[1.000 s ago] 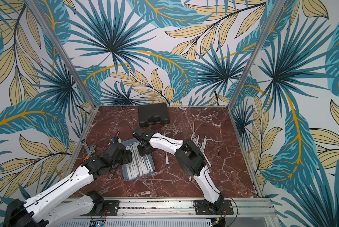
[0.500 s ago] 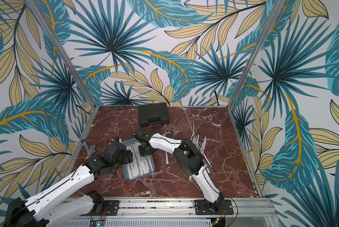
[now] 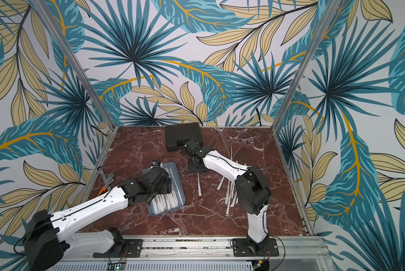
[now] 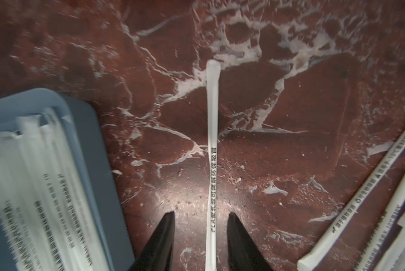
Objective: Put the straws into the storage box
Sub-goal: Pick up the straw from the center of the board, then place the straw in the storage box.
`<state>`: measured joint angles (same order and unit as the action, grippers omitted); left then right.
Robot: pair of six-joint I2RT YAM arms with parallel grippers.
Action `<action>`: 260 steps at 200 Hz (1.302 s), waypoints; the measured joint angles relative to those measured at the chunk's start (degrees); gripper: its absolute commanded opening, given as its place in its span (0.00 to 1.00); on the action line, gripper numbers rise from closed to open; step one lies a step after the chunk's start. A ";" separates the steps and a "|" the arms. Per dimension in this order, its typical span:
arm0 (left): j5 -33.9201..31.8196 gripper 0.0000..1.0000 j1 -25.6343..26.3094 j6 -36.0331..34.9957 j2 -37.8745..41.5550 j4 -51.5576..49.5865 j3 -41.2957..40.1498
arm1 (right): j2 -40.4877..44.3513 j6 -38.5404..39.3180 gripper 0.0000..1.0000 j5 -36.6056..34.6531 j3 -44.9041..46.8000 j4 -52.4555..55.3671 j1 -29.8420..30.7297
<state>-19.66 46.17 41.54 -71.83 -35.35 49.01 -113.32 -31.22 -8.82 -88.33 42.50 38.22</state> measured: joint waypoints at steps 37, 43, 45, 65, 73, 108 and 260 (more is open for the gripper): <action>-0.07 0.80 0.35 0.15 -0.59 0.02 -0.02 | -6.69 0.50 0.31 -1.25 0.37 0.39 1.16; -0.07 0.80 0.35 0.24 -0.52 0.00 -0.02 | -6.97 0.50 0.27 -1.29 0.35 0.24 1.20; -0.09 0.80 0.35 0.28 -0.50 0.02 -0.04 | -6.97 0.42 0.26 -1.27 0.35 0.20 1.20; -0.28 0.80 0.35 0.39 -0.17 -0.04 -0.11 | -6.97 0.39 0.14 -1.31 0.35 -0.20 1.20; -0.57 0.81 0.35 0.44 0.11 -0.09 -0.11 | -6.97 0.35 0.11 -1.33 0.37 -0.26 1.20; -2.64 0.81 -2.08 0.22 4.31 -2.23 -0.39 | -5.18 1.27 0.09 -2.10 0.46 0.50 1.70; -3.23 0.82 -18.12 -2.93 22.01 -5.97 -10.23 | -12.70 2.78 0.10 5.73 -11.58 0.98 12.87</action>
<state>-22.90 28.05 38.61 -49.82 -41.32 38.79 -126.02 -28.45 -3.09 -99.92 43.48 51.09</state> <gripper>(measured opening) 0.818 0.098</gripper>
